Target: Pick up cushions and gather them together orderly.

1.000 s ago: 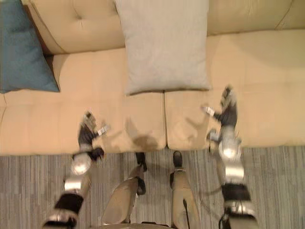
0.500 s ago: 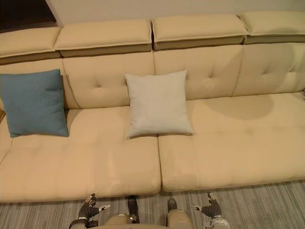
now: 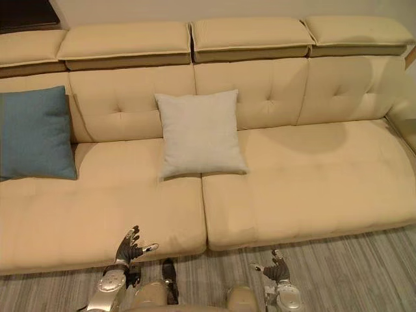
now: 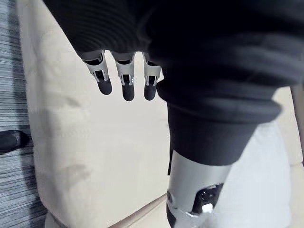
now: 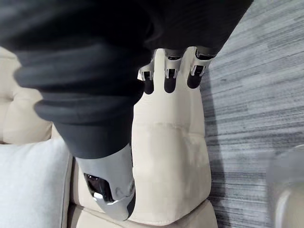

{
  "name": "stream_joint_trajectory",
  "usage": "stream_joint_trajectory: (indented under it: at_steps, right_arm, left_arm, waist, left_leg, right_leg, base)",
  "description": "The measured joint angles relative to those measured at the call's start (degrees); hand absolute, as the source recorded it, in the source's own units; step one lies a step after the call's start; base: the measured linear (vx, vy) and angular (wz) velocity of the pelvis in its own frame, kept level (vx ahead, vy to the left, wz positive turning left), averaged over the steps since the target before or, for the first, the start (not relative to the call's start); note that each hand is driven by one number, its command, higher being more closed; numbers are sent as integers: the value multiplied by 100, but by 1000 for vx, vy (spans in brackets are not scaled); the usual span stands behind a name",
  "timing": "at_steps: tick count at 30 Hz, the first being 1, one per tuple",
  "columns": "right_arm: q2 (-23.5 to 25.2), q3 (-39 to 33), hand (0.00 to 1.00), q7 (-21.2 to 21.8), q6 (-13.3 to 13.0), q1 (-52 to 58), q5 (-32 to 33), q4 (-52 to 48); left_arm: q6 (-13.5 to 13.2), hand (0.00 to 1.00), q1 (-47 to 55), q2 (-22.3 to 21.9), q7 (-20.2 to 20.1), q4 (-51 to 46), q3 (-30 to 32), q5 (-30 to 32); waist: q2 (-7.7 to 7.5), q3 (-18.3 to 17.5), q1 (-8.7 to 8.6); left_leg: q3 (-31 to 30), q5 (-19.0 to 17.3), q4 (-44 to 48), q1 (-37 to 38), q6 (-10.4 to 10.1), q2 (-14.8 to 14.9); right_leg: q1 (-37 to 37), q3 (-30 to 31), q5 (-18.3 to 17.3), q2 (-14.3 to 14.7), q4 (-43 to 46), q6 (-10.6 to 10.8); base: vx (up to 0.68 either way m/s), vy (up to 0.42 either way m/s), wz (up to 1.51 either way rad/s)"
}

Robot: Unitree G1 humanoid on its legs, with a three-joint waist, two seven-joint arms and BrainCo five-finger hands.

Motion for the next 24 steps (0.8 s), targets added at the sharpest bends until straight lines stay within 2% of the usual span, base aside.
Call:
stream_joint_trajectory:
  at_steps: [1, 2, 3, 4, 5, 6, 7, 8, 9, 10, 11, 12, 13, 14, 15, 17, 19, 20, 22, 24]
  right_arm:
    - [-47, -23, 0, -14, -1, -32, 2, -1]
    - [-130, -33, 0, -66, -1, -112, 8, 8]
    - [-165, -35, 0, -122, -3, -171, 41, 38]
    - [-209, -43, 0, -142, 4, -258, 69, 156]
    - [-224, -54, 0, -154, 10, -273, 75, 198]
    - [-212, -94, 0, -163, 11, -282, 146, 244]
    - [-176, -110, 0, -194, 9, -294, 179, 238]
    - [-165, -170, 0, -221, 8, -289, 184, 236]
    - [-162, -210, 0, -233, 5, -260, 186, 212]
    - [-167, -203, 0, -231, 7, -260, 185, 189]
    - [-153, -196, 0, -231, 7, -257, 184, 153]
    - [-138, -195, 0, -231, 3, -257, 181, 151]
    - [-148, -198, 0, -230, 5, -257, 179, 163]
    - [-64, -188, 0, -226, 13, -279, 172, 228]
    - [64, -173, 0, -191, 12, -248, 167, 237]
    - [78, -200, 0, -188, 10, -146, 170, 241]
    - [78, -243, 0, -208, 10, -104, 173, 294]
    - [97, -258, 0, -217, 8, -119, 180, 349]
    - [106, -258, 0, -217, 5, -135, 184, 353]
    - [109, -265, 0, -218, 4, -153, 219, 310]
  left_arm:
    - [0, 0, 65, -66, -5, -4, -48, -28]
    - [6, 0, 135, -137, -4, 12, -137, -34]
    - [34, 0, 133, -164, 2, 86, -243, -40]
    - [49, 0, 102, -183, 2, 107, -314, -40]
    - [49, 0, 79, -189, 2, 108, -329, -40]
    - [49, 0, 42, -194, 1, 109, -326, -38]
    - [51, 0, 51, -158, 0, 108, -325, -37]
    - [51, 0, 51, -142, -1, 108, -324, -36]
    - [50, 0, 61, -137, -4, 90, -318, -33]
    - [45, 0, 81, -133, -3, 59, -311, -33]
    - [45, 0, 89, -131, -3, 60, -308, -33]
    - [47, 0, 109, -135, -4, 84, -318, -33]
    - [47, 0, 118, -140, -4, 90, -318, -33]
    - [53, 0, 123, -91, -1, 134, -313, -35]
    - [54, 0, 158, -6, -2, 147, -318, -33]
    - [56, 0, 172, 41, -5, 187, -324, -30]
    - [56, 0, 161, 110, -1, 193, -328, -27]
    - [56, 0, 161, 162, -5, 230, -330, -26]
    - [62, 0, 159, 191, -7, 332, -328, -24]
    - [64, 0, 150, 196, -3, 352, -326, -22]
  waist:
    - [98, -23, 20]
    - [202, -38, 66]
    - [282, -8, 90]
    - [352, 50, 78]
    - [350, 69, 54]
    - [267, 128, -23]
    - [229, 152, -57]
    - [125, 204, -75]
    - [103, 216, -82]
    - [123, 215, -69]
    - [137, 208, -63]
    - [173, 199, -85]
    - [217, 174, -93]
    - [133, 169, -126]
    - [34, 76, -195]
    - [-53, -32, -227]
    - [-90, -80, -283]
    - [-1, -35, -310]
    - [-1, -55, -353]
    - [106, -55, -361]
  left_leg:
    - [4, 62, 7, -77, -2, 97]
    - [11, 224, -2, -236, -107, 228]
    - [-46, 484, -181, -305, -163, 300]
    - [-145, 974, -525, -309, -321, 345]
    - [-222, 1228, -699, -310, -396, 325]
    - [-327, 1006, -478, -376, -553, 289]
    - [-419, 379, 134, -407, -577, 175]
    - [-446, 18, 535, -403, -474, 119]
    - [-530, -682, 1362, -377, -371, 25]
    - [-608, -1151, 1800, -288, -327, 16]
    - [-675, -1381, 1949, -225, -327, 7]
    - [-872, -1804, 2055, -38, -346, -65]
    - [-917, -1927, 1915, 66, -341, -95]
    - [-851, -2000, 1553, 238, -355, -231]
    - [-677, -1877, 1164, 348, -371, -428]
    - [-590, -1823, 933, 431, -362, -563]
    - [-462, -1821, 911, 455, -358, -577]
    - [-335, -1823, 893, 500, -354, -566]
    - [-111, -1807, 910, 612, -306, -517]
    - [144, -1870, 963, 757, -205, -343]
  right_leg:
    - [81, -95, -126, 81, -294, -9]
    - [100, -142, -321, 191, -655, -59]
    - [60, -153, -380, 299, -849, -101]
    - [53, -259, -369, 393, -1047, -121]
    - [58, -351, -341, 383, -1180, -173]
    - [54, -520, -238, 330, -1361, -454]
    - [51, -578, -186, 221, -1362, -507]
    - [49, -567, -157, 152, -1357, -498]
    - [47, -431, -53, 104, -1417, -454]
    - [5, -321, 27, 115, -1451, -410]
    - [-37, -264, 60, 124, -1449, -380]
    - [-83, -157, 121, 141, -1466, -288]
    - [-90, -105, 151, 149, -1484, -241]
    - [-100, 16, 222, 116, -1557, -138]
    - [-92, 91, 394, -52, -1837, -94]
    - [-35, 156, 572, -151, -2125, -89]
    - [-14, 282, 735, -167, -2323, -52]
    - [-6, 410, 821, -147, -2444, 10]
    - [-17, 697, 952, -51, -2579, -16]
    - [-200, 1241, 1191, 202, -2667, -103]
  base:
    - [-301, -328, -47]
    - [-201, -213, -29]
    - [-271, -249, -17]
    - [-246, -189, 5]
    - [-357, -205, 14]
    - [-323, -121, 16]
    - [-300, -83, 9]
    - [-213, -3, -6]
    - [-201, 65, -28]
    - [-185, 104, -38]
    - [-164, 175, -47]
    - [-115, 163, -35]
    - [-129, 213, -42]
    - [-115, 228, -35]
    - [-93, 183, -32]
    - [-24, 158, -25]
    - [-1, 99, -36]
    - [15, 54, -62]
    - [46, 40, -79]
    - [87, -17, -153]
